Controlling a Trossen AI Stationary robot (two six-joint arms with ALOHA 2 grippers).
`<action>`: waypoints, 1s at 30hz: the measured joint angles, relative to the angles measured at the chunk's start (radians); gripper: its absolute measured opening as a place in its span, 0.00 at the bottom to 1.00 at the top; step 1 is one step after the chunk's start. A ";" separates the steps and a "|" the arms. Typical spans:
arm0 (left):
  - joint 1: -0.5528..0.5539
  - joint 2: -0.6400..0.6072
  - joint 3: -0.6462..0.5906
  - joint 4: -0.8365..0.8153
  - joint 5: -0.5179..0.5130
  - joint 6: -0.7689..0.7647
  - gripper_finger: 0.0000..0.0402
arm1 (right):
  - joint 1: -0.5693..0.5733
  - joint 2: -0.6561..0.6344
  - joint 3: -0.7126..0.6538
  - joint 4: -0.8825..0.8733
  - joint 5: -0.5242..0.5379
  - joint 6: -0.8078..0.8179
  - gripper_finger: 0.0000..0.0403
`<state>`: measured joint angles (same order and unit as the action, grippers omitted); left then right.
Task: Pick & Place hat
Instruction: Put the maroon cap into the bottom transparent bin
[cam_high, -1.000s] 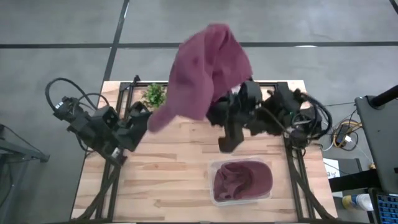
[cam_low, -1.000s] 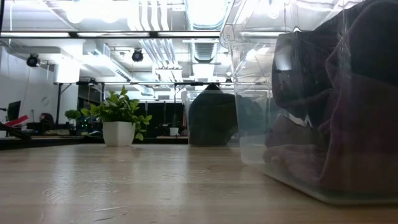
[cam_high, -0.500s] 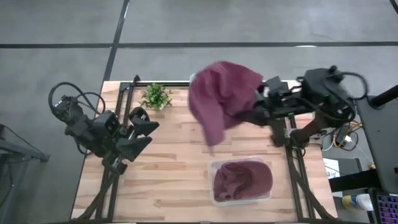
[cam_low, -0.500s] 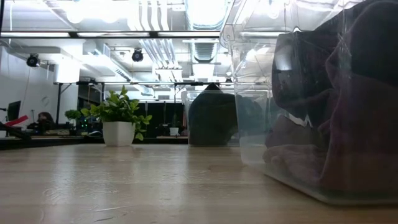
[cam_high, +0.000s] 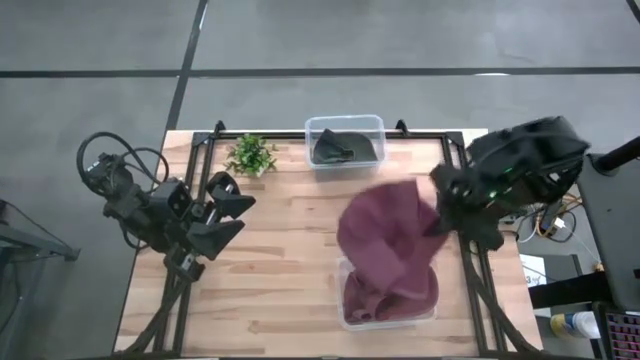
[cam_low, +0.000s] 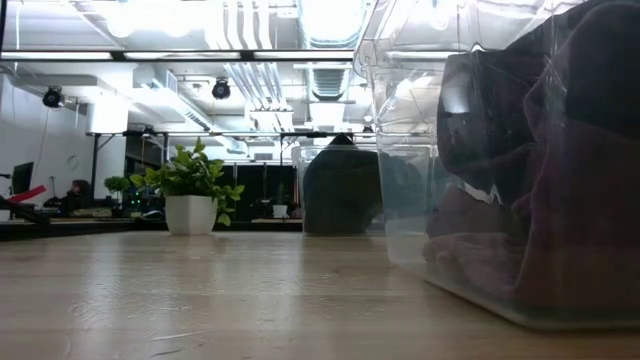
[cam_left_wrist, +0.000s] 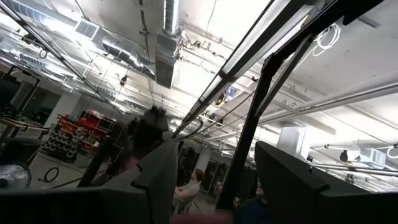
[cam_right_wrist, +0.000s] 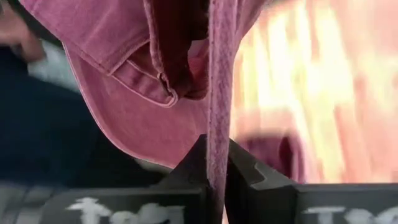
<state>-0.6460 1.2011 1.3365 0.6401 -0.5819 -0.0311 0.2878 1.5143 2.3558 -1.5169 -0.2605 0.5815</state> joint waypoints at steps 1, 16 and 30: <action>0.000 0.000 0.000 0.000 0.000 0.000 0.51 | 0.001 0.012 0.000 -0.036 -0.026 0.001 0.03; 0.000 -0.007 0.000 -0.015 0.001 -0.033 0.51 | 0.071 0.212 -0.127 -0.053 -0.257 0.000 0.03; 0.000 -0.005 0.000 -0.026 0.022 -0.107 0.51 | 0.074 0.170 -0.533 -0.054 -0.246 0.022 0.03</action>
<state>-0.6458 1.1959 1.3361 0.6146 -0.5602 -0.1385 0.3621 1.6847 1.8232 -1.5708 -0.5063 0.6033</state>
